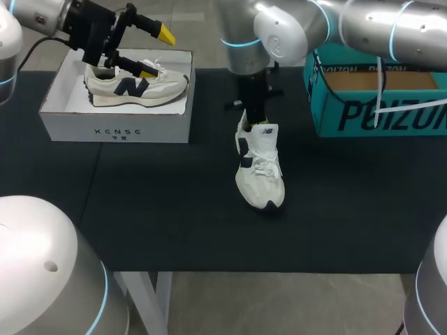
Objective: Take the shoe out of the shoebox, open the shoe tongue, remove and reinsert the insole, then place the shoe into the shoebox
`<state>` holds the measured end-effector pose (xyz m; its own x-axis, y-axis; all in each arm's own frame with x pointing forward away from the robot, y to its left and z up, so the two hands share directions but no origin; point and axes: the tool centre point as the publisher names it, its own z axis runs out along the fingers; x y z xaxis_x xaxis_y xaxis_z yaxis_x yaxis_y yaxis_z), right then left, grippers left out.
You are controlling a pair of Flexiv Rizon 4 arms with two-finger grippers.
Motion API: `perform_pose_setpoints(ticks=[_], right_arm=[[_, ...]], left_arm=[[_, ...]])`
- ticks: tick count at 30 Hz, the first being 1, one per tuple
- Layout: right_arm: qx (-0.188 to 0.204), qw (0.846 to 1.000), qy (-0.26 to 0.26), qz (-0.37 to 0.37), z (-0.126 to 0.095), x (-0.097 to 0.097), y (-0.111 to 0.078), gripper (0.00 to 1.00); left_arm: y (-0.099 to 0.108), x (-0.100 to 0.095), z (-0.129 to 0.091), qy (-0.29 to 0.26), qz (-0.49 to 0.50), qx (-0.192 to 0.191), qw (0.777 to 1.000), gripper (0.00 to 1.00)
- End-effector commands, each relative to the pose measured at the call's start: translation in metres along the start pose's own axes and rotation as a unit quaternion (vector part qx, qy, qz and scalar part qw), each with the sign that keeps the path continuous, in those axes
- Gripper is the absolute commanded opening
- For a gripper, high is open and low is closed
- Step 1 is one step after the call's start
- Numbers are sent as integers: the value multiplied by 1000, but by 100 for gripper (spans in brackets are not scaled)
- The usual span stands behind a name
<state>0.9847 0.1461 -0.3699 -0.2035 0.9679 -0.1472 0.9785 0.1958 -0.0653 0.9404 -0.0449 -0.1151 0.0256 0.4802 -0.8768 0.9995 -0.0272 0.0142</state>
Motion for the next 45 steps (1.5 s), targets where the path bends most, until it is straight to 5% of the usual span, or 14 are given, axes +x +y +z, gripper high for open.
perform_pose_setpoints(ticks=[1, 7, 12, 16, 28, 32, 45], right_arm=[[-3, 1000, 1, 0, 0, -1, -2, 0], [-3, 1000, 1, 0, 0, -1, -2, 0], [-19, 992, 83, 95, -6, -15, -14, 0], [-22, 987, 86, 132, 0, -18, -28, 0], [-36, 989, 92, 109, -13, 1, -54, 0], [-35, 990, 91, 99, -16, 6, -55, 24], [-27, 989, 108, 94, -19, 9, -51, 49]], left_arm=[[-1, 0, 0, 2, 0, -1, 1000, 100], [-1, 0, 0, 2, 0, -1, 1000, 100], [-1, 0, 0, 2, 0, -1, 1000, 100], [-1, 0, 0, 2, 0, -1, 1000, 100], [-1, 0, 0, 2, 0, -1, 1000, 100], [-1, 0, 0, 2, 0, -1, 1000, 100], [-1, 0, 0, 2, 0, -1, 1000, 100]])
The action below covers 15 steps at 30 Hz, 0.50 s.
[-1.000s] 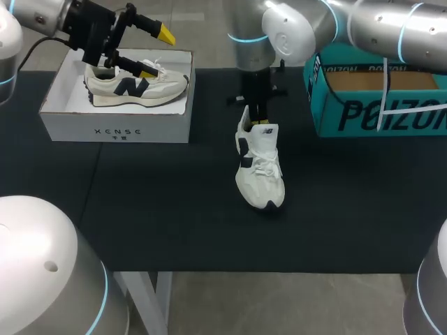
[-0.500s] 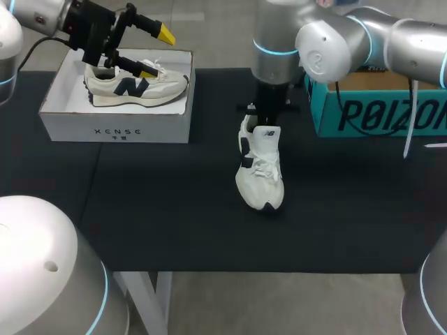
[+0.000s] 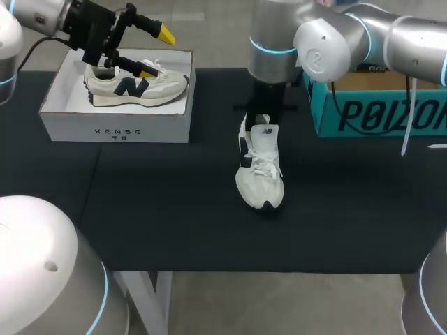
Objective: Take the shoe out of the shoebox, open the shoe tongue, remove and reinsert the insole, then place the shoe into the shoebox
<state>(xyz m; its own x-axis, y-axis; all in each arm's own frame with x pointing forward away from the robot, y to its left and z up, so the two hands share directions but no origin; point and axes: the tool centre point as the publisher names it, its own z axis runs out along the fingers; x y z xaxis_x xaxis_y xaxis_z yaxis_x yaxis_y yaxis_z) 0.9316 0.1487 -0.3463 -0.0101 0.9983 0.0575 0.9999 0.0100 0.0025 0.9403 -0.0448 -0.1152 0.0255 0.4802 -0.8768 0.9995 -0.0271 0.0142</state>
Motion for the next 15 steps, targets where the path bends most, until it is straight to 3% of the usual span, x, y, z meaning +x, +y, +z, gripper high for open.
perform_pose_setpoints(ticks=[1, 2, 3, 15], right_arm=[[4, 1000, 2, -1, 3, -1, 2, 69], [7, 1000, 2, -2, 4, -1, 2, 89], [11, 1000, 2, -5, 4, -1, 2, 100], [21, 1000, -4, -4, 2, 2, -5, 100]], left_arm=[[-1, 0, 0, 2, 0, -1, 1000, 100], [-1, 0, 0, 2, 0, -1, 1000, 100], [-1, 0, 0, 2, 0, -1, 1000, 100], [-1, 0, 0, 2, 0, -1, 1000, 100]])
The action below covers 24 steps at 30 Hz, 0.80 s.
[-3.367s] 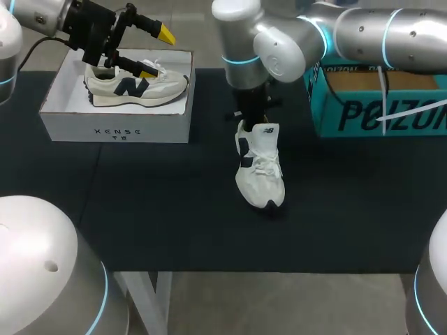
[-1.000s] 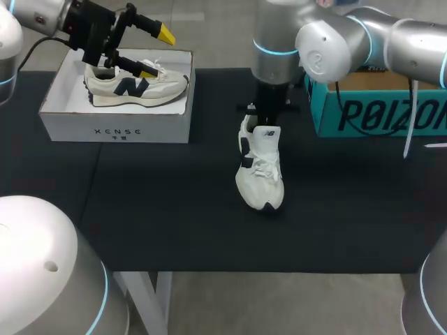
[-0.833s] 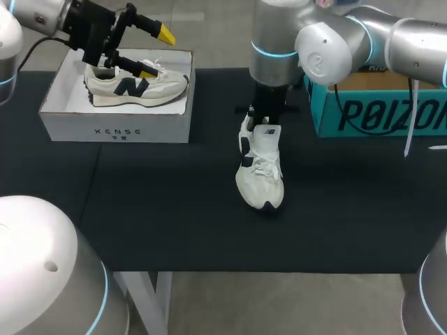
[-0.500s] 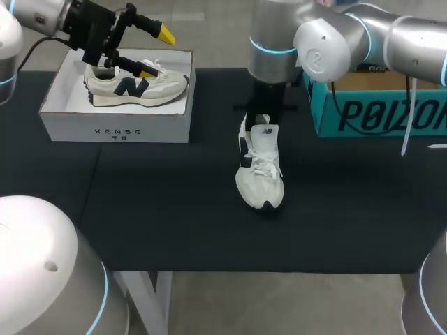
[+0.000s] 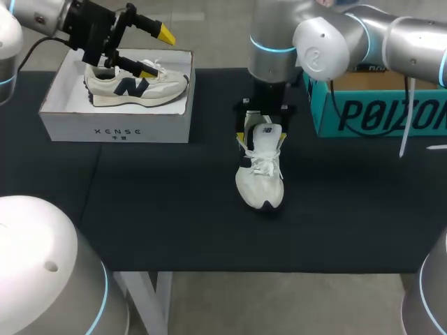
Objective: Take the shoe out of the shoebox, open the shoe tongue, remove and reinsert the insole, then place the shoe into the shoebox
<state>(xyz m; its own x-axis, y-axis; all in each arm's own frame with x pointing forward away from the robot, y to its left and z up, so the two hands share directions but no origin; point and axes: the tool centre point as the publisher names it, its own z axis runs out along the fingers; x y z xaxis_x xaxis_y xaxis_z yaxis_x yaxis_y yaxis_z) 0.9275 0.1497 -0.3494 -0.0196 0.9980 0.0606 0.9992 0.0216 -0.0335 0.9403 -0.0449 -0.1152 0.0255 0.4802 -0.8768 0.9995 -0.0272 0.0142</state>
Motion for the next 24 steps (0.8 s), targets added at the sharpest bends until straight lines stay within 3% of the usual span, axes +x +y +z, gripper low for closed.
perform_pose_setpoints(ticks=[1, 16, 24], right_arm=[[4, 1000, -9, 1, -1, 2, -2, 100], [5, 1000, -21, 19, -11, 8, -18, 100], [-5, 998, -26, 53, -16, -2, -14, 100]], left_arm=[[-1, 0, 0, 2, 0, -1, 1000, 100], [-1, 0, 0, 2, 0, -1, 1000, 100], [-1, 0, 0, 2, 0, -1, 1000, 100]])
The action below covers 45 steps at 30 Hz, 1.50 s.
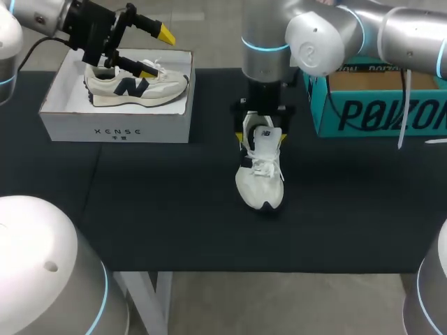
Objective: Take the shoe out of the shoebox, open the shoe tongue, remove and reinsert the insole, then place the shoe into the shoebox
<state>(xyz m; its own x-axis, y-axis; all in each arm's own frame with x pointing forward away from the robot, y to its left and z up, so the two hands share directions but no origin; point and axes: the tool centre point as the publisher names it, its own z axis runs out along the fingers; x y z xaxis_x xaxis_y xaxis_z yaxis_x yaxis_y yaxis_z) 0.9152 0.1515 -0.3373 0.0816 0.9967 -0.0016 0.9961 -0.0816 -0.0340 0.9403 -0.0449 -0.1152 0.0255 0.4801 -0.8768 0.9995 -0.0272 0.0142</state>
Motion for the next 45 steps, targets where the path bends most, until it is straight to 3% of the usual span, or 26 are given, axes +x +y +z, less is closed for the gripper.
perform_pose_setpoints(ticks=[1, 18, 21, 27, 36, 45], right_arm=[[-5, 1000, 5, 2, -6, -5, -1, 100], [8, 1000, 4, -12, 10, 18, 21, 100], [2, 1000, -13, -1, 8, 10, 29, 100], [-17, 1000, -17, 19, -15, -9, 32, 100], [-44, 997, -23, 57, -48, -26, 6, 100], [-56, 997, 0, 59, -66, -21, -35, 100]], left_arm=[[-1, 0, 0, 2, 0, -1, 1000, 100], [-1, 0, 0, 2, 0, -1, 1000, 100], [-1, 0, 0, 2, 0, -1, 1000, 100], [-1, 0, 0, 2, 0, -1, 1000, 100], [-1, 0, 0, 2, 0, -1, 1000, 100], [-1, 0, 0, 2, 0, -1, 1000, 100]])
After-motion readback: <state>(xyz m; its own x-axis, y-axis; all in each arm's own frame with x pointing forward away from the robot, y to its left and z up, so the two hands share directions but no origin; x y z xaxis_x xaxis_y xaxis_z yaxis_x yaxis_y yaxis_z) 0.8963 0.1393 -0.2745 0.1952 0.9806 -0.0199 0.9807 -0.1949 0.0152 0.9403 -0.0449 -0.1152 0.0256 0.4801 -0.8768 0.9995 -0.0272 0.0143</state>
